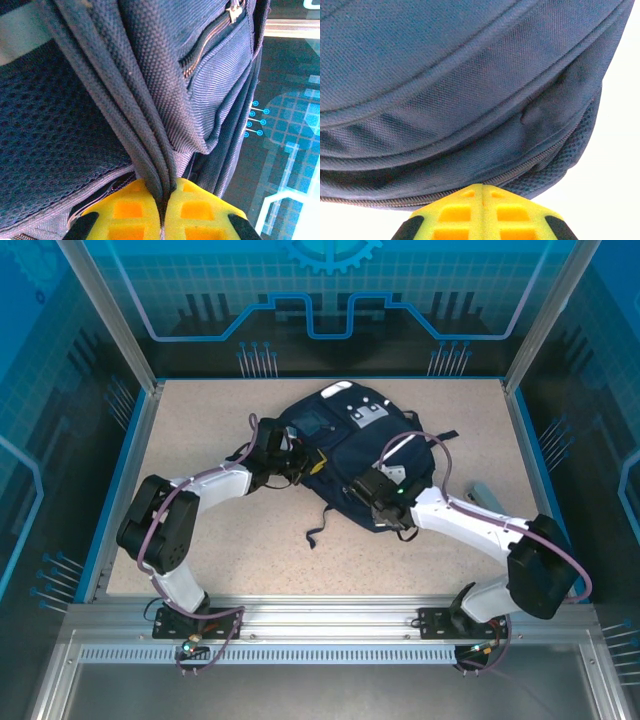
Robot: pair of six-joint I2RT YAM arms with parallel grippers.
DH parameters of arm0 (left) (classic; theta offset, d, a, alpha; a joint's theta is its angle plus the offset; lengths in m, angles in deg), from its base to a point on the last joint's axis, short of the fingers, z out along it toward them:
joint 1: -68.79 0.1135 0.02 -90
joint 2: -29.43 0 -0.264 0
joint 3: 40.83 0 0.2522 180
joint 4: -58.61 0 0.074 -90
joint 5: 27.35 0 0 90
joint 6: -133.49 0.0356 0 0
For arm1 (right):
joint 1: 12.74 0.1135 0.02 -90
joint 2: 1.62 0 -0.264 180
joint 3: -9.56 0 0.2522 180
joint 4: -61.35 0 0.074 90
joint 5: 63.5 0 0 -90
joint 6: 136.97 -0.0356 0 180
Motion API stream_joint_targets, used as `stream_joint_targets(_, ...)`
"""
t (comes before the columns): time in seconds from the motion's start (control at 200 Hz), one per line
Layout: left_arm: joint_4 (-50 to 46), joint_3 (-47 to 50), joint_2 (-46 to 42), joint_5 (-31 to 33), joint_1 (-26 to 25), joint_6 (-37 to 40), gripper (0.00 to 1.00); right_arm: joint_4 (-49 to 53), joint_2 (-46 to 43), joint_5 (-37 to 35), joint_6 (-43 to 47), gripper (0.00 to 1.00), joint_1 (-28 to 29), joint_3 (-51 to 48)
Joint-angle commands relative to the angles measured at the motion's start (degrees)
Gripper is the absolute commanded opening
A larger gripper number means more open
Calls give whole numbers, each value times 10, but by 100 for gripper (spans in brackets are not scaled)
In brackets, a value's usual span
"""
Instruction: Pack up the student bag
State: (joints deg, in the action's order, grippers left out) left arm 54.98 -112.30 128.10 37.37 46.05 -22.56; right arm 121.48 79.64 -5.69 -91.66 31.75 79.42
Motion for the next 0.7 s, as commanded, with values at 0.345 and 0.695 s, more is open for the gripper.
stream_joint_targets(0.345,32,-13,-19,-44,-33,-2,0,-49,58,65,57,31,89,107)
stream_joint_targets(0.695,19,-28,-30,-52,-39,3,0,34,150,-40,27,26,94,182)
